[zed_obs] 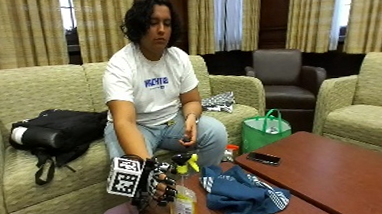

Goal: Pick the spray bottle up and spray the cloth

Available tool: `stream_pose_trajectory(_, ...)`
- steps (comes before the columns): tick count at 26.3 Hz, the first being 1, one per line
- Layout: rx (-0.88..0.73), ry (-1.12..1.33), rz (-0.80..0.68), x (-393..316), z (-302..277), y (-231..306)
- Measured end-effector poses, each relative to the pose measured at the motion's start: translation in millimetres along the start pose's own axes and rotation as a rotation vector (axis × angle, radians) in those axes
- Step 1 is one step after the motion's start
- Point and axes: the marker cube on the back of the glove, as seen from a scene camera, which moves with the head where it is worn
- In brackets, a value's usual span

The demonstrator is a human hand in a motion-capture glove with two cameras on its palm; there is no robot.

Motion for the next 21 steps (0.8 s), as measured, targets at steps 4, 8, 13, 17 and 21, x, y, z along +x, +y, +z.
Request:
stream_pose_trajectory(4, 0.038, 0.017, 0.016, -2, 5, -3)
stream_pose_trajectory(8, 0.076, 0.03, 0.021, -7, 6, -10)
stream_pose_trajectory(13, 0.13, 0.051, -0.013, -11, 5, -11)
stream_pose_trajectory(17, 0.187, 0.059, -0.033, -13, 2, -9)
stream_pose_trajectory(21, 0.182, 0.021, -0.068, -13, 0, -6)
